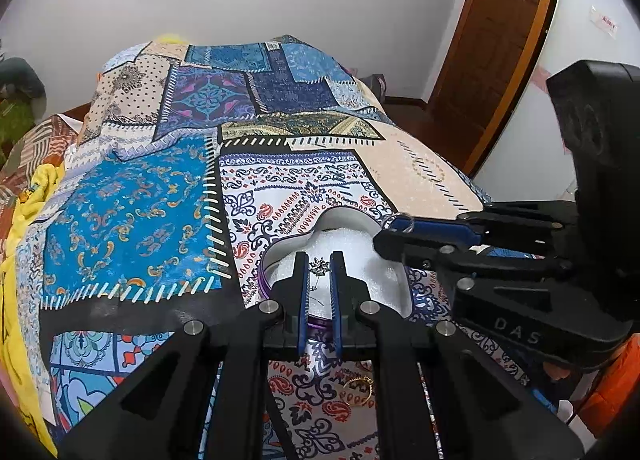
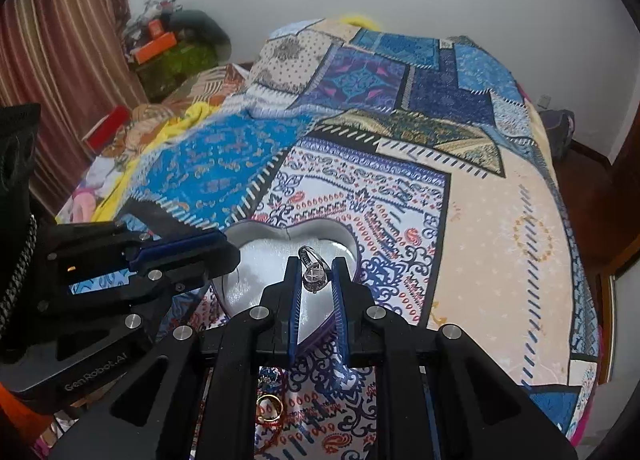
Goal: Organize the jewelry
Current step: 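Lower the earring into the heart tin and open the right gripper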
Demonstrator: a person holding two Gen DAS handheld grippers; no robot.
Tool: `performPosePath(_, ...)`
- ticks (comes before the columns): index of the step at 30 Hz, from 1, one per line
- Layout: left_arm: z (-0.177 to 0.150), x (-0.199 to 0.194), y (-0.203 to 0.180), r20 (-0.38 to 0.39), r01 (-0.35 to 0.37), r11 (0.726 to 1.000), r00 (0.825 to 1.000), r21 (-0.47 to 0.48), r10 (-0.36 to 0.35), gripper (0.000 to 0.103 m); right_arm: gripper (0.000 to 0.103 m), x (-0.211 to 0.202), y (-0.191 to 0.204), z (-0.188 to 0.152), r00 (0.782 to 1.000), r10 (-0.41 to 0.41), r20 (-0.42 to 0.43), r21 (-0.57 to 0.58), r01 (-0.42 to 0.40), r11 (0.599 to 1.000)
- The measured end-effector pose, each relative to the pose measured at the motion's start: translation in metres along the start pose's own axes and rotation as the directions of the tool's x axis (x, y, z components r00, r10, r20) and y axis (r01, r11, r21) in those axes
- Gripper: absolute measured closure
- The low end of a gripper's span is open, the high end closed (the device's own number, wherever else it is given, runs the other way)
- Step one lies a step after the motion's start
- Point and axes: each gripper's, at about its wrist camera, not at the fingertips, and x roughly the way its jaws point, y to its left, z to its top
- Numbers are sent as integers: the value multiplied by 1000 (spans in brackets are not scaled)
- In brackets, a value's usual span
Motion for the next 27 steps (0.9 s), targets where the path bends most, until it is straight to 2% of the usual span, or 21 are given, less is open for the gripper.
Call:
performPosePath(12, 0, 3, 3, -9, -3, 1000, 1000, -6, 3, 94, 89, 9, -2, -3, 999, 27, -36, -13, -27, 1000)
performPosePath(27, 0, -32, 8, 25, -54, 998, 998, -18, 55, 94, 85, -7, 10, 1, 1000, -23, -16, -51, 22, 998)
